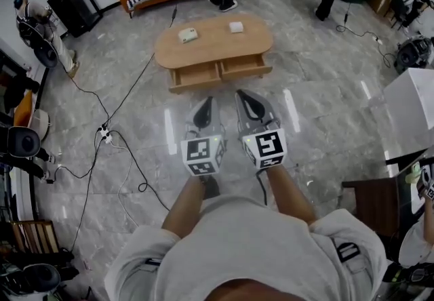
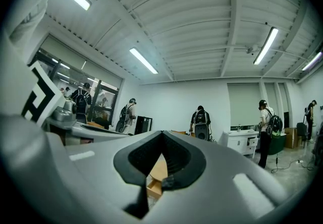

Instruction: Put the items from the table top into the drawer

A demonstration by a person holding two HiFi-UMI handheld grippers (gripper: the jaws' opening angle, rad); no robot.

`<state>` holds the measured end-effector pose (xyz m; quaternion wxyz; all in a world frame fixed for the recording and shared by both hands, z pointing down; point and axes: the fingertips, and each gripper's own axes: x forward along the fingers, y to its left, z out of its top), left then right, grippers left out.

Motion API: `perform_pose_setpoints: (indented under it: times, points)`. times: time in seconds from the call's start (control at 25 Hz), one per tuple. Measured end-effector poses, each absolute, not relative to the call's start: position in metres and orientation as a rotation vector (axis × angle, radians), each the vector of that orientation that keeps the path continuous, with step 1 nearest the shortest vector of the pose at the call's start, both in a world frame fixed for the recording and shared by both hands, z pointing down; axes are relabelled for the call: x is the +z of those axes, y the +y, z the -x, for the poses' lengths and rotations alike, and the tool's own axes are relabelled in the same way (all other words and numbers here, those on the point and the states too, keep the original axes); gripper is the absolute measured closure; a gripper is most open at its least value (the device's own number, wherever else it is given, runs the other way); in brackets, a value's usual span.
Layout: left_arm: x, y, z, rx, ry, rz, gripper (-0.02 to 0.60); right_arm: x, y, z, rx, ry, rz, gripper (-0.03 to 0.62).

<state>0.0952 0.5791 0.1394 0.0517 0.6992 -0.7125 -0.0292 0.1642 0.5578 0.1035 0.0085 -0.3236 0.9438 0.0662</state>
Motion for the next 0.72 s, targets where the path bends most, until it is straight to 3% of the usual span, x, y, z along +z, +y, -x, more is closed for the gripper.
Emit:
perform_pose_setpoints:
  times: [0.72]
  points:
    - [0.158, 0.418, 0.103, -0.008, -2.058, -2.168, 0.561, 0.127, 0.398, 0.034, 0.111, 3.023, 1.118, 0.586]
